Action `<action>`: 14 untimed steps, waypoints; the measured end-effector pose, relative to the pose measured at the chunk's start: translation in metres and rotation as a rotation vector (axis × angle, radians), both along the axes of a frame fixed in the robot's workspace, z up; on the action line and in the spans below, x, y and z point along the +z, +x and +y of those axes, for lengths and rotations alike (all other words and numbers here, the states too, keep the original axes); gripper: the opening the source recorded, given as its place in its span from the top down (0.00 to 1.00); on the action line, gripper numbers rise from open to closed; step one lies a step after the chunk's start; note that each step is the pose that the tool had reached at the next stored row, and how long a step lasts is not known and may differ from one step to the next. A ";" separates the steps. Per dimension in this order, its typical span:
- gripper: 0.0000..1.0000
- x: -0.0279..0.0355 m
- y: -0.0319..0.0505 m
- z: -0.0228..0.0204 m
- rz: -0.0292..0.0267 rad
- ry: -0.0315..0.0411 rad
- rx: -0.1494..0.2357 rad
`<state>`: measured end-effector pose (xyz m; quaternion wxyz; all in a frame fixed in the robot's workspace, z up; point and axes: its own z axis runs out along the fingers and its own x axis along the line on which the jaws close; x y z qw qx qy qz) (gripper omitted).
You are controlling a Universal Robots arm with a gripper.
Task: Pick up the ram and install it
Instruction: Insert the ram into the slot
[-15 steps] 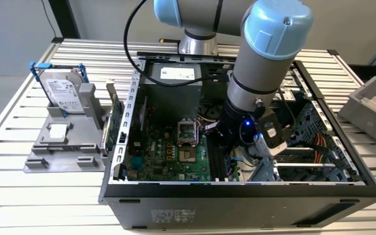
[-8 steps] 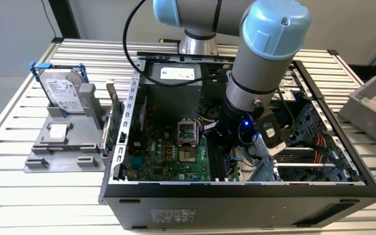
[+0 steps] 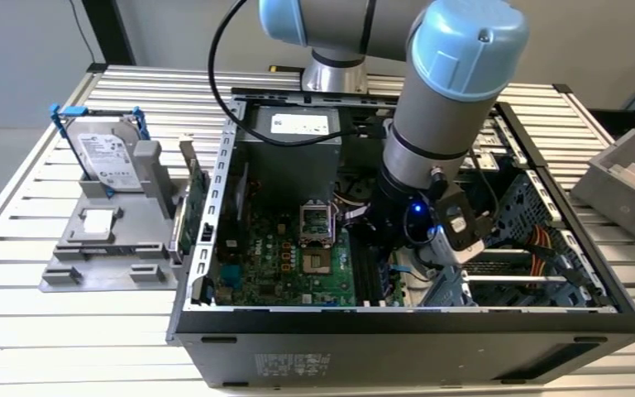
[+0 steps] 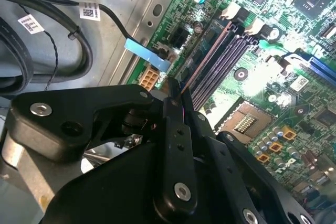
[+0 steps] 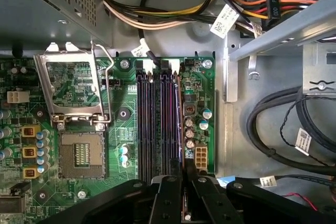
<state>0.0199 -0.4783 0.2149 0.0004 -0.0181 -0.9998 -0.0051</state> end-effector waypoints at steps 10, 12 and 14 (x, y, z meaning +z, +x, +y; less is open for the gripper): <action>1.00 0.0030 -0.0018 0.0000 0.0028 0.0002 -0.001; 1.00 0.0029 -0.0044 0.0000 0.0028 0.0001 -0.001; 1.00 0.0019 -0.0036 0.0037 0.0029 0.0001 -0.004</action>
